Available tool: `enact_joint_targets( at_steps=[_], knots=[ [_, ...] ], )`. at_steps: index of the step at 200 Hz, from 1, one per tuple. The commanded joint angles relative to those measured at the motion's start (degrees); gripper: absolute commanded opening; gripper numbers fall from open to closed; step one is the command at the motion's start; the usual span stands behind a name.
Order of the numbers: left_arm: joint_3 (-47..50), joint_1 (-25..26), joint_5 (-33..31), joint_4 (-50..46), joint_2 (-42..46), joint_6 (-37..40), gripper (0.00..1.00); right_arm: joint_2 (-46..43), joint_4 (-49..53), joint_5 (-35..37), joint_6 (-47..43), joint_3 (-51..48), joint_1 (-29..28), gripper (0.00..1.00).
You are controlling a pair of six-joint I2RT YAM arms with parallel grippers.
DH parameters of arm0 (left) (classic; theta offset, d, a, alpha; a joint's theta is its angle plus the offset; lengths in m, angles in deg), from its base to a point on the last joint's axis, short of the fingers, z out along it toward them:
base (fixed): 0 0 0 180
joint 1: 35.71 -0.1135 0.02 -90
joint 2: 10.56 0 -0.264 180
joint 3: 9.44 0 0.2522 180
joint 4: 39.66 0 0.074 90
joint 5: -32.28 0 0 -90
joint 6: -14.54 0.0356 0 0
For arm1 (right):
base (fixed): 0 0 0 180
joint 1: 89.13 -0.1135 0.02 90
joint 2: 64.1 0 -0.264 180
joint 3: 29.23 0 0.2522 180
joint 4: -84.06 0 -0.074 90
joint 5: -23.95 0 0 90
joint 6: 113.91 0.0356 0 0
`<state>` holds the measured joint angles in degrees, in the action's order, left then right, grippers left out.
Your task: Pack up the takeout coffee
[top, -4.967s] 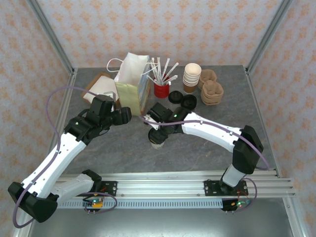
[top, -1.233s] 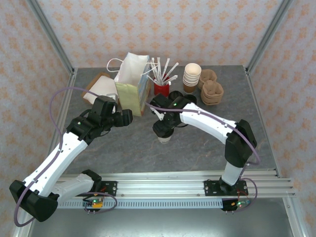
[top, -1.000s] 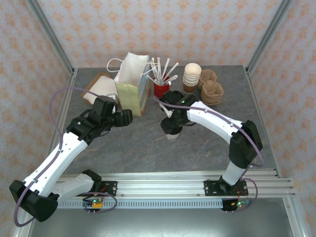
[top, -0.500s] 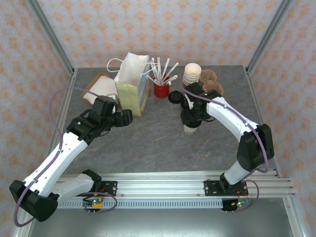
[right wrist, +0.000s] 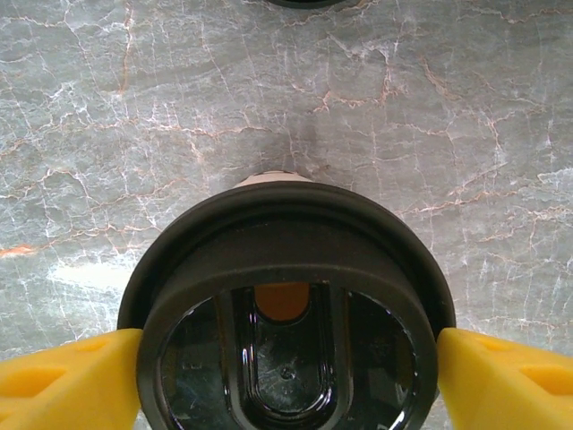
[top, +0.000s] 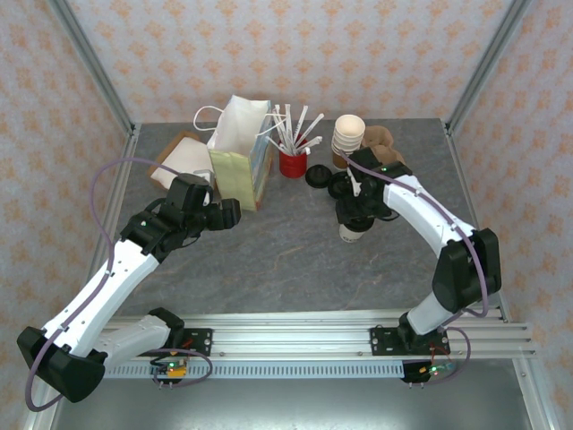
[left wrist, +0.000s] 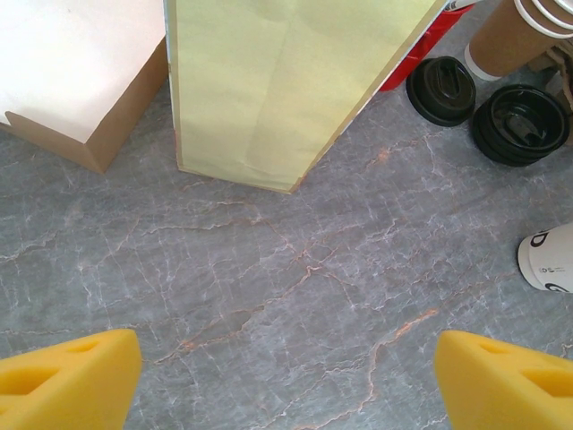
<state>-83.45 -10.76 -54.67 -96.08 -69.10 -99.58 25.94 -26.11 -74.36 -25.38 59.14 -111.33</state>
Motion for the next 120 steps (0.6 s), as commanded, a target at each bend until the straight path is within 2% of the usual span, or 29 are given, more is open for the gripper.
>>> enact_joint_targets(
  at_steps=[1, 120],
  knots=[
    [-0.9, -0.7, 0.6, 0.3, -0.6, 0.8, 0.86, -1.2, 4.3, 2.0, 0.6, 1.0, 0.7, 0.85],
    [-0.6, -0.5, 0.6, 1.0, -1.0, 0.7, 0.86, -2.5, 2.8, -1.6, 1.3, 5.7, 0.6, 0.90]
  ],
)
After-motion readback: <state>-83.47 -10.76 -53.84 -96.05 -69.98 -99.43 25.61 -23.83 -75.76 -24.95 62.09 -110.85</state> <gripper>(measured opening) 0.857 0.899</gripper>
